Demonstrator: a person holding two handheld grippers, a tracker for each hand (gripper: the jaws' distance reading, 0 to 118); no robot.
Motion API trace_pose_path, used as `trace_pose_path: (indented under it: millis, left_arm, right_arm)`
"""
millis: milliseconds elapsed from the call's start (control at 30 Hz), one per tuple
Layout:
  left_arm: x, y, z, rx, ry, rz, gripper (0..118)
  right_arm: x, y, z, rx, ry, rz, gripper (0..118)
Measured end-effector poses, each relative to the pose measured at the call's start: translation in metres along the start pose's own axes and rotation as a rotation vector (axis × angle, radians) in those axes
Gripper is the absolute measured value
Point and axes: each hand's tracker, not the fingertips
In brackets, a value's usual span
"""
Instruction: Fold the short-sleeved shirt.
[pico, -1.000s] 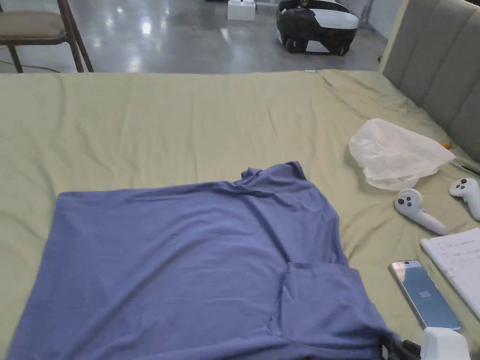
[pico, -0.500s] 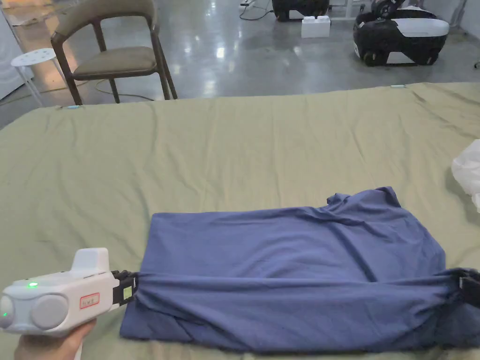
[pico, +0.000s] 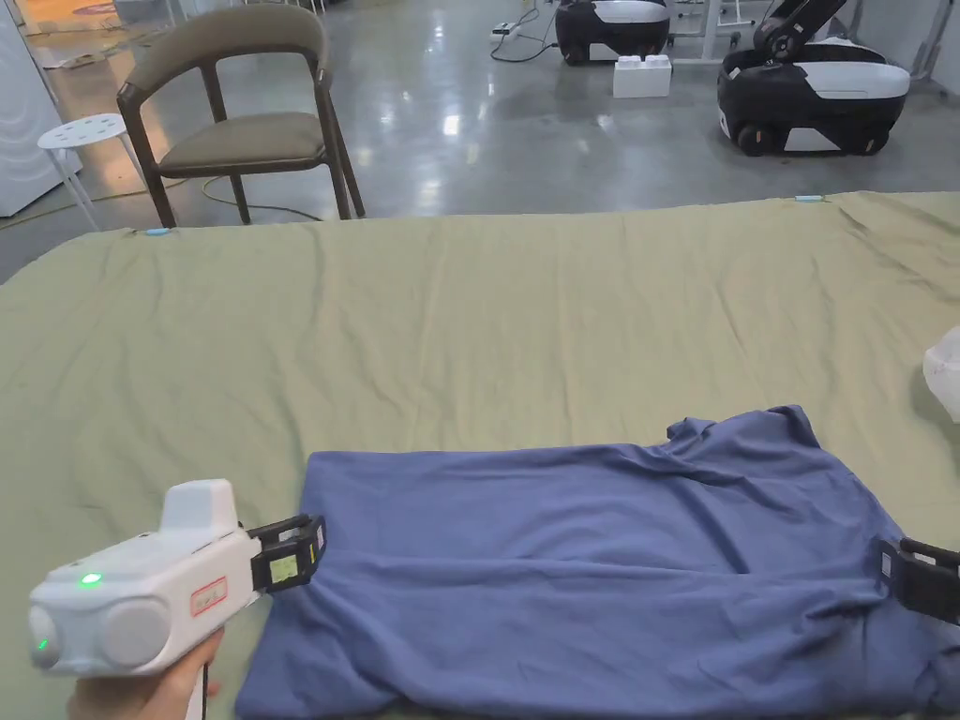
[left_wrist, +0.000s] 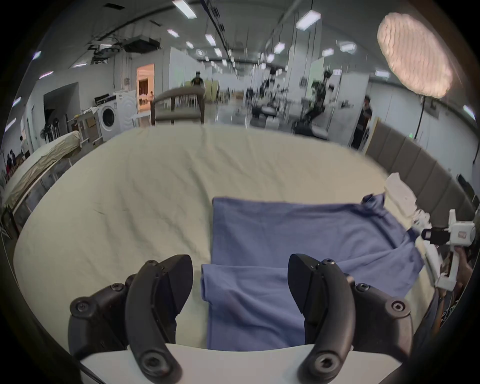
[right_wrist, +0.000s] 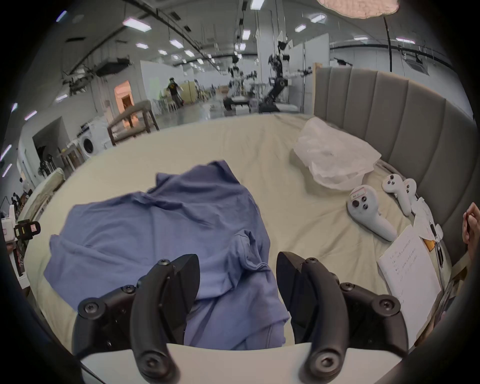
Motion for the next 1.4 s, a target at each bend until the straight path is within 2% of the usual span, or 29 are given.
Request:
trace_pose_path:
  millis: [133,200,267,333,367,400,433,467,700,967,1000,1067,1133,1167,1300,1400]
  left_arm:
    - [0.014,-0.024,0.053,0.098,-0.023,0.021,78]
    - [0.024,-0.036,0.077,0.142,-0.011,0.028,73]
    - [0.034,-0.048,0.104,0.171,-0.019,0.021,55]
    - [0.044,-0.062,0.123,0.202,-0.008,-0.035,40]
    - [0.049,-0.069,0.130,0.193,0.013,-0.086,35]
    - [0.052,-0.075,0.135,0.185,0.013,-0.103,25]
    - [0.053,-0.080,0.141,0.174,0.007,-0.107,9]
    - [0.055,-0.085,0.145,0.173,0.004,-0.103,0]
    - [0.052,-0.104,0.155,0.135,-0.026,-0.105,0]
    - [0.025,-0.097,0.115,0.005,0.005,-0.011,0]
    - [0.020,-0.096,0.109,0.006,0.015,-0.010,3]
    - [0.009,-0.093,0.087,-0.067,0.032,0.000,28]
    - [-0.001,-0.093,0.062,-0.134,0.043,0.013,61]
    - [-0.006,-0.093,0.048,-0.173,0.040,0.009,66]
    - [-0.018,-0.093,0.008,-0.224,0.091,0.047,66]
    - [-0.019,-0.091,-0.012,-0.293,0.061,0.059,57]
  right_arm:
    - [-0.009,-0.024,0.054,0.115,0.037,-0.012,65]
    - [-0.023,-0.041,0.080,0.180,-0.007,0.051,64]
    - [-0.032,-0.063,0.096,0.198,-0.002,0.087,49]
    - [-0.041,-0.078,0.112,0.194,0.029,0.086,27]
    - [-0.045,-0.087,0.120,0.203,0.038,0.077,20]
    - [-0.049,-0.093,0.124,0.213,0.040,0.069,15]
    - [-0.053,-0.099,0.128,0.211,0.041,0.071,5]
    - [-0.056,-0.103,0.130,0.204,0.041,0.076,0]
    - [-0.060,-0.109,0.136,0.180,0.084,0.024,0]
    - [-0.057,-0.111,0.140,0.171,0.091,-0.003,0]
    - [-0.056,-0.113,0.140,0.160,0.091,-0.007,0]
    - [-0.051,-0.121,0.138,0.135,0.084,-0.014,0]
    - [-0.047,-0.127,0.138,0.117,0.078,-0.019,0]
    - [-0.044,-0.130,0.138,0.109,0.073,-0.025,0]
    - [-0.036,-0.137,0.146,0.110,0.067,-0.042,0]
    - [-0.028,-0.142,0.147,0.093,0.035,-0.047,0]
